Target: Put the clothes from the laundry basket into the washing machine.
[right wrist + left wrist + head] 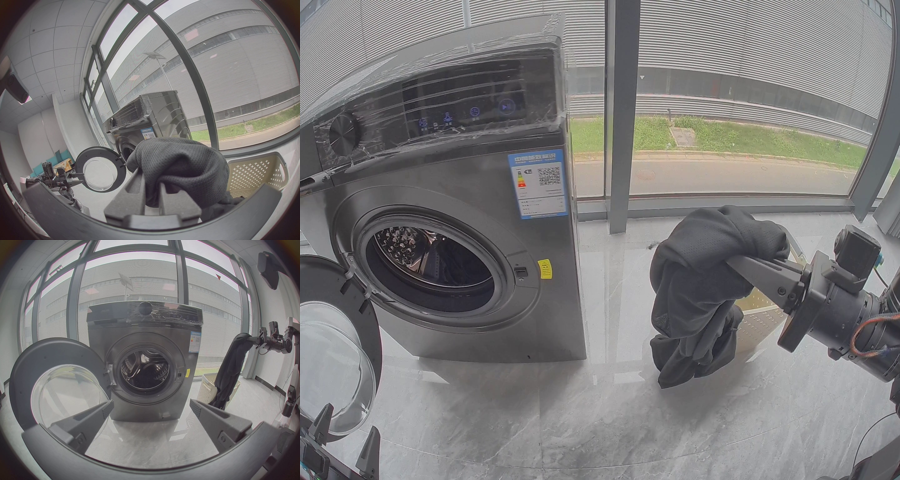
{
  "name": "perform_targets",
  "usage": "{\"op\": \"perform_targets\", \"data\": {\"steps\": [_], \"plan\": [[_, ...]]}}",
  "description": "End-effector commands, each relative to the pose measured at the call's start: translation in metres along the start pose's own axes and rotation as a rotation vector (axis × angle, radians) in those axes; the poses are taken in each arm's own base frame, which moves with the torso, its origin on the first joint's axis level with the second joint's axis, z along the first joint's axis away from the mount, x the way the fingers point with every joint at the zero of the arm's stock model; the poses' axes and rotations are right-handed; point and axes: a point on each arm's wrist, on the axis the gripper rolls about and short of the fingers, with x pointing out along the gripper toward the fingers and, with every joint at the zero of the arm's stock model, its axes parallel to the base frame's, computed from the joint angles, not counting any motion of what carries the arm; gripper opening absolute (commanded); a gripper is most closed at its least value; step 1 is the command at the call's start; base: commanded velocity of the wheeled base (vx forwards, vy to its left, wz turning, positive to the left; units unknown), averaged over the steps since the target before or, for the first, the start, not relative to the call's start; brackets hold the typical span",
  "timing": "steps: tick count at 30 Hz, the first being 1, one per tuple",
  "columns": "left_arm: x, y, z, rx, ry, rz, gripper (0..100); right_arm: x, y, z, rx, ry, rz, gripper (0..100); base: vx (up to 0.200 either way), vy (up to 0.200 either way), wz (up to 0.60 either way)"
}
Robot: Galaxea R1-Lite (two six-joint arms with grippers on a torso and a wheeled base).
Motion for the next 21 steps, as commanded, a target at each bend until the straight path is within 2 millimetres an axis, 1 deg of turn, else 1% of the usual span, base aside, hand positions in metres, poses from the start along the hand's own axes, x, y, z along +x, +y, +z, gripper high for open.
{"op": "perform_targets", "data": {"steps": [1, 2, 9, 19, 21], "plan": [[0.0000, 0.0001, -0.0049, -0.001, 0.001, 0.001, 100, 0.0011, 0.0005, 0.0021, 0.000, -0.009, 0.000, 0, 0.000, 0.000, 0.00], [0.0000, 0.0001, -0.0049, -0.001, 0.001, 0.001, 100, 0.0011, 0.0005, 0.0021, 0.000, -0.009, 0.000, 0, 0.000, 0.000, 0.00], [0.0000, 0.0001, -0.0047, -0.002, -0.001, 0.001, 100, 0.0025, -0.0001, 0.0015, 0.001, -0.007, -0.006, 0, -0.200, 0.000, 0.00], [0.0000, 0.0001, -0.0049, -0.002, 0.001, 0.001, 100, 0.0038, -0.0033, -0.0043, 0.003, 0.017, -0.023, 0, -0.200, 0.000, 0.00], [0.0000, 0.0002, -0.0047, -0.002, -0.001, 0.003, 100, 0.0038, -0.0033, -0.0043, 0.003, 0.017, -0.023, 0, 0.000, 0.000, 0.00]]}}
